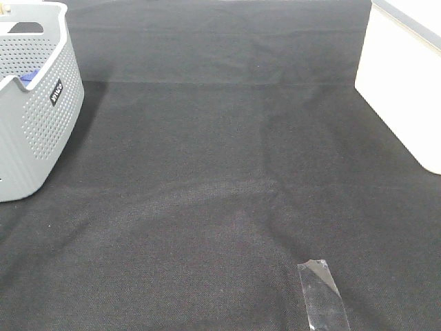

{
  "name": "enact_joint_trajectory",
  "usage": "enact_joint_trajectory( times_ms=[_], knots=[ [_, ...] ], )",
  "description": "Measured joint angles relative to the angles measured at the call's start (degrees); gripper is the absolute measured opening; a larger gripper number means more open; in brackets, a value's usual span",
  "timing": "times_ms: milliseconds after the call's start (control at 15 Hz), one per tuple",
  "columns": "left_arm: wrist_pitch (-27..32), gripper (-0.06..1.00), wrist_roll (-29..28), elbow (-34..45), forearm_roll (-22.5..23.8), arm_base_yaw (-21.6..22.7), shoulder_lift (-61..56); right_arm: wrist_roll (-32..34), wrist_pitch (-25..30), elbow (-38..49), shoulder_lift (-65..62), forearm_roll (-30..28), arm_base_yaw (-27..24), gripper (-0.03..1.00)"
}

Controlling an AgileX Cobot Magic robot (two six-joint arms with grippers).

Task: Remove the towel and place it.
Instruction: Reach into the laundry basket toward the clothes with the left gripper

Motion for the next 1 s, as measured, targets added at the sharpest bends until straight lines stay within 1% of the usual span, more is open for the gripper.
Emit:
enact_joint_trajectory(
  times_ms=[1000],
  knots=[
    [0.0, 0.99, 0.2, 0.0, 0.0, 0.0, 0.0, 0.0, 0.0, 0.0, 0.0, 0.0, 0.0, 0.96]
  ],
)
